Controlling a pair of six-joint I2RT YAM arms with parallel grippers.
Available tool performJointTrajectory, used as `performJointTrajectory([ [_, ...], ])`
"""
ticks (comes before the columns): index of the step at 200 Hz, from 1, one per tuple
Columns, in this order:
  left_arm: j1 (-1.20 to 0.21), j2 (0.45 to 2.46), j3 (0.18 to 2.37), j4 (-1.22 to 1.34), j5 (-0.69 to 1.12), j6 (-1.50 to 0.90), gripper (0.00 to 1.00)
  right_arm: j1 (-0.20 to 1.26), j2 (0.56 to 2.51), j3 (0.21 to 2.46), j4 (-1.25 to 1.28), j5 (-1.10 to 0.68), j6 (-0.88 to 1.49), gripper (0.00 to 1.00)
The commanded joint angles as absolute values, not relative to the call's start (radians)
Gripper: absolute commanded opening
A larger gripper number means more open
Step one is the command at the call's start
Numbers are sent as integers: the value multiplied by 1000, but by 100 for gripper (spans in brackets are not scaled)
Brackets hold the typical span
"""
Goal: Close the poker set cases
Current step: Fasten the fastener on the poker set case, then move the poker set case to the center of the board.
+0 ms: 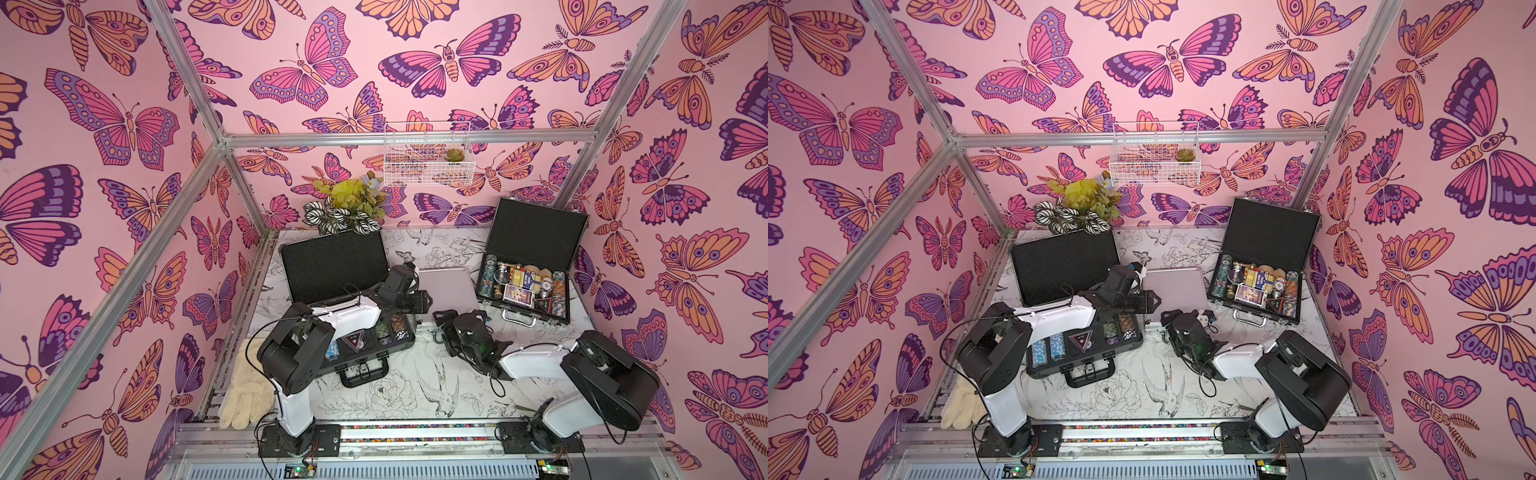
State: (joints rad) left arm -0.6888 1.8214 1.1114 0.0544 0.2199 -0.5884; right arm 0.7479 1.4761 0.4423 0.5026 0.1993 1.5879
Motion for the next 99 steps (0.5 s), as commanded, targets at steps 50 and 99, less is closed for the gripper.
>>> performJointTrajectory([
  [50, -694, 1887, 1082, -233, 200, -594, 56, 661, 1153, 472, 41, 218, 1276, 89],
  [99, -692, 1894, 1110, -247, 194, -588, 56, 564, 1115, 514, -279, 184, 1090, 78],
])
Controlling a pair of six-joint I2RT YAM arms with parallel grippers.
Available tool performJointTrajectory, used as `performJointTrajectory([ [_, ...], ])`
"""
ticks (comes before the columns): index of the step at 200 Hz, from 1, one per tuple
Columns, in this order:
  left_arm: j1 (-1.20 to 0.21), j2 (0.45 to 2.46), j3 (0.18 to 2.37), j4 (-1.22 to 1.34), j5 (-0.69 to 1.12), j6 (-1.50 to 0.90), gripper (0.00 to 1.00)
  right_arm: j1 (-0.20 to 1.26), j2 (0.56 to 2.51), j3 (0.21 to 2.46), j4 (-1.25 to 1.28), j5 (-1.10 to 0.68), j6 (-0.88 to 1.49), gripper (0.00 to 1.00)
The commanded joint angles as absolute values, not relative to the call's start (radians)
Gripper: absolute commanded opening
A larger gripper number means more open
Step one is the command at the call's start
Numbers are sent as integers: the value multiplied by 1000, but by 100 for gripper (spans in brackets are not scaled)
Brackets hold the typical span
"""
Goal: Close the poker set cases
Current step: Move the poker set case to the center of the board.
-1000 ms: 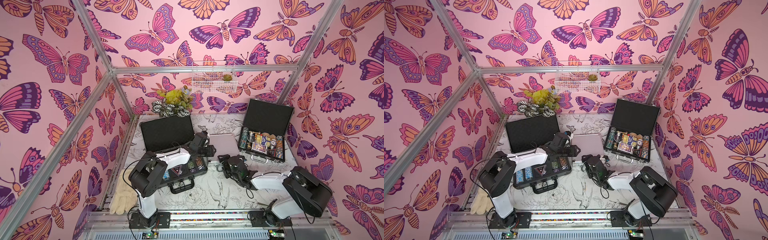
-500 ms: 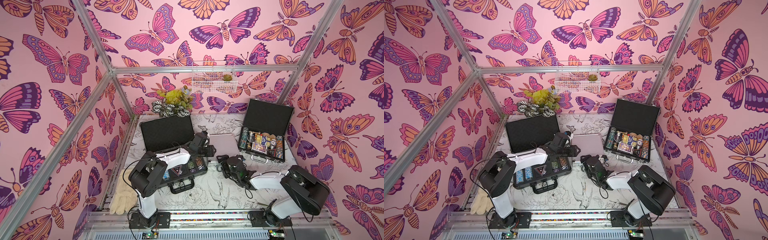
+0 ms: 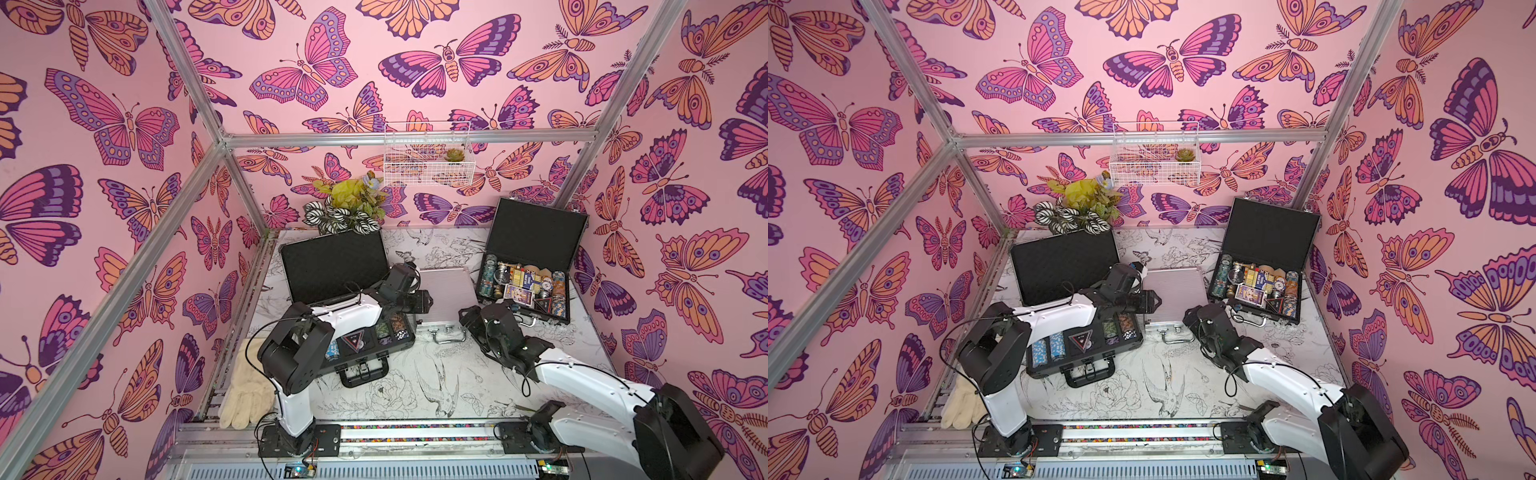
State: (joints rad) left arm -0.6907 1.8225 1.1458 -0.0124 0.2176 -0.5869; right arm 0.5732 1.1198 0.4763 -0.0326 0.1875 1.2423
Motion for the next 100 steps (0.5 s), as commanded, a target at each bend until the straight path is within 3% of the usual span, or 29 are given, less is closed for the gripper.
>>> performJointTrajectory([
  [1, -692, 1895, 1110, -247, 195, -588, 56, 564, 1115, 515, -282, 185, 1086, 78],
  [53, -692, 1911, 1125, -250, 199, -593, 56, 565, 1202, 579, -304, 152, 830, 49],
  [100, -692, 1917, 1138, -257, 199, -594, 56, 564, 1322, 621, -239, 72, 683, 37],
])
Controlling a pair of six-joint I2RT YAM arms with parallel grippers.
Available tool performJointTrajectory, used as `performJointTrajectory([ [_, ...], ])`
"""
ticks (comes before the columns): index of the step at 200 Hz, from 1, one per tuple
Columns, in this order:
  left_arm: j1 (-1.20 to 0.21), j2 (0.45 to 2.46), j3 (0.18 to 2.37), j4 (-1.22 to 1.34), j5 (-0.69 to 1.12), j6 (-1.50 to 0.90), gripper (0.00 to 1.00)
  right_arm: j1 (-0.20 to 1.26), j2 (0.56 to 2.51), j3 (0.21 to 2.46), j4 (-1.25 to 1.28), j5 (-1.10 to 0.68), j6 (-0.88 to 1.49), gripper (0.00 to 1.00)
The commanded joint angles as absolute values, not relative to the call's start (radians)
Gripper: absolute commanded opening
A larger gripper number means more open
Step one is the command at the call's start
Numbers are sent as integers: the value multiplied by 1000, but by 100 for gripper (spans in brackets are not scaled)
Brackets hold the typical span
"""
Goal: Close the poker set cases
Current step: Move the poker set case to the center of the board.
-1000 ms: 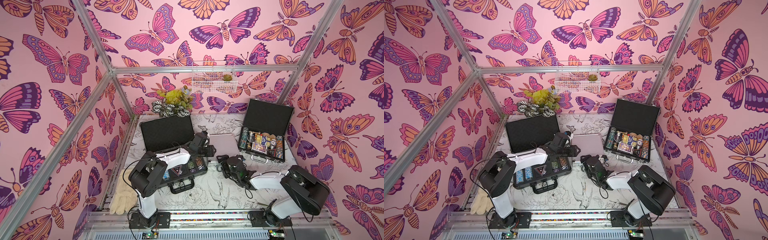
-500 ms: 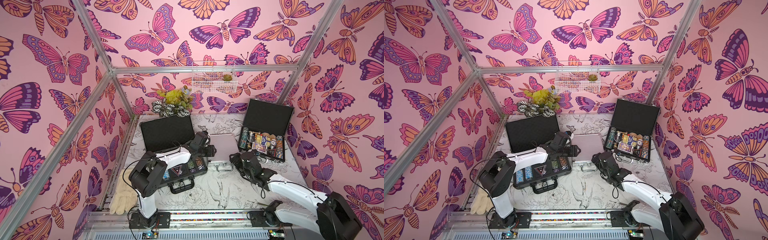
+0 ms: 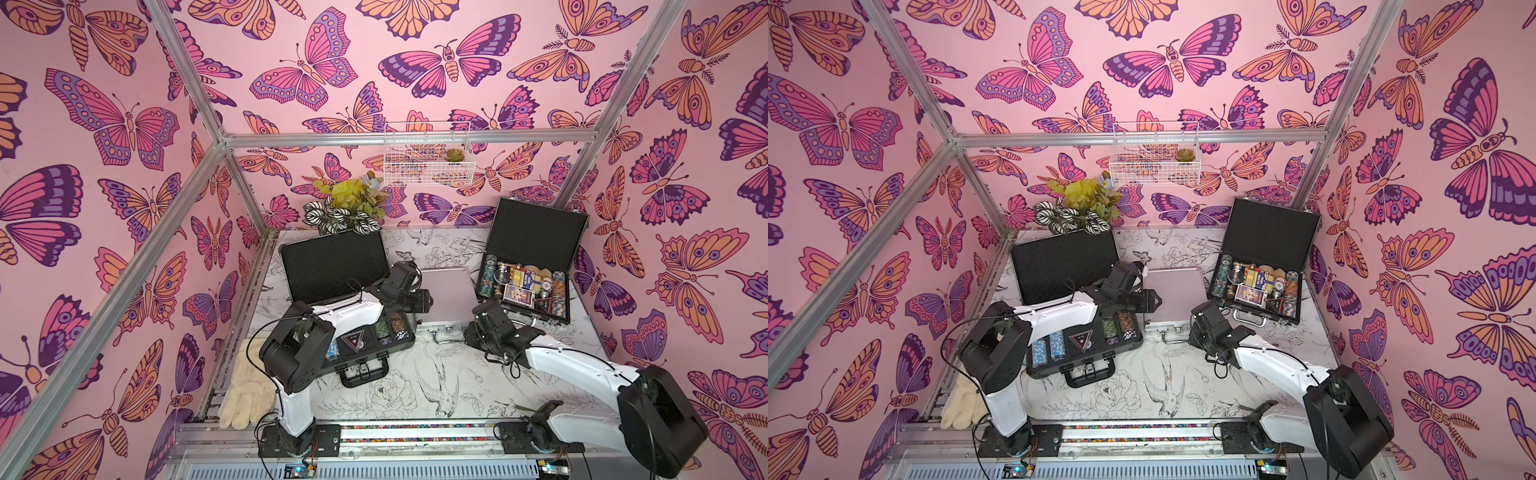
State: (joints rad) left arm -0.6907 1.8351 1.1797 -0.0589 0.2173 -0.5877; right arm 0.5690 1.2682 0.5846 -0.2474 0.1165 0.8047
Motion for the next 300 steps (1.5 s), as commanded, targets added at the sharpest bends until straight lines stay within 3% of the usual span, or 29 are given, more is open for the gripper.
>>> performJointTrajectory([
  [1, -692, 1917, 1138, -258, 199, -594, 56, 565, 1324, 620, -237, 72, 682, 36],
  [113, -692, 1898, 1131, -264, 192, -593, 57, 567, 1433, 626, -91, 194, 550, 31],
  [172, -691, 1827, 1166, -298, 175, -604, 70, 567, 1469, 608, -45, 223, 545, 29],
  [300, -639, 1567, 1189, -395, 80, -627, 73, 564, 1516, 658, -35, 231, 568, 22],
])
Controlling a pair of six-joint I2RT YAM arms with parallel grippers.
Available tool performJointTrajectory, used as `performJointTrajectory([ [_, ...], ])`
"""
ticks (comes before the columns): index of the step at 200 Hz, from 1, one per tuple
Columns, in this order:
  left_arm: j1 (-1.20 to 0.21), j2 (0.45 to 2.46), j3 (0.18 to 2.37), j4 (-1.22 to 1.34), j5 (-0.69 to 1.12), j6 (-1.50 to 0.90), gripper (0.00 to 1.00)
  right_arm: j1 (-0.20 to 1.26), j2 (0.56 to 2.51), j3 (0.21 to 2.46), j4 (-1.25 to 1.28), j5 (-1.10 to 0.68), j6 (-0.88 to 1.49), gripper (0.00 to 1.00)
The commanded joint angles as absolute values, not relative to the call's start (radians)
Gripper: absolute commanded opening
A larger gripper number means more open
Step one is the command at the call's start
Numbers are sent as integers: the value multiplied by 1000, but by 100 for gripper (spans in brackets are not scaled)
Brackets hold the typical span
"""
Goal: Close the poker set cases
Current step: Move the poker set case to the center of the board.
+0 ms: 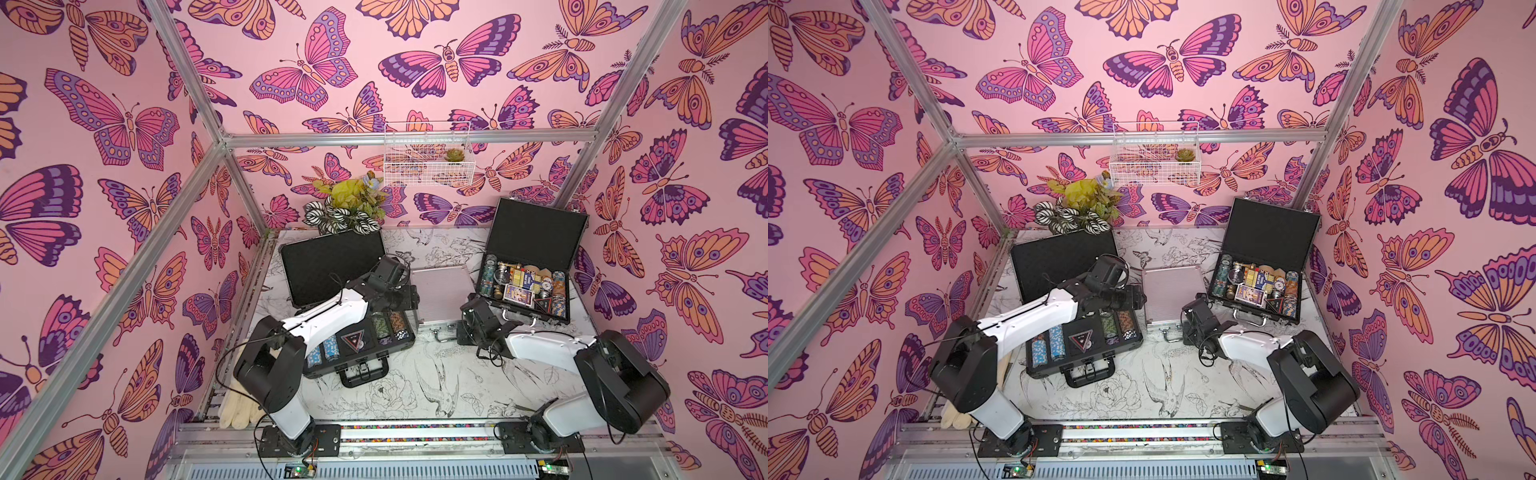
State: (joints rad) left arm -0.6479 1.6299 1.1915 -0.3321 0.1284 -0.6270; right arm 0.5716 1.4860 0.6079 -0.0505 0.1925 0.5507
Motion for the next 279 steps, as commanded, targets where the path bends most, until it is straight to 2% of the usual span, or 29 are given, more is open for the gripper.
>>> performJointTrajectory([
  [1, -638, 1564, 1190, -395, 81, -626, 73, 564, 1517, 660, -35, 230, 569, 22],
  [122, -576, 1398, 1133, -456, 17, -640, 74, 519, 1774, 956, -35, 157, 567, 23],
  [192, -550, 1379, 1123, -463, 18, -637, 74, 464, 1940, 1163, -86, 110, 507, 28],
  [226, -541, 1378, 1117, -467, 20, -637, 74, 454, 1979, 1236, -93, 71, 456, 35],
  [279, -538, 1384, 1127, -471, 34, -635, 75, 442, 2037, 1360, -144, 47, 421, 36],
])
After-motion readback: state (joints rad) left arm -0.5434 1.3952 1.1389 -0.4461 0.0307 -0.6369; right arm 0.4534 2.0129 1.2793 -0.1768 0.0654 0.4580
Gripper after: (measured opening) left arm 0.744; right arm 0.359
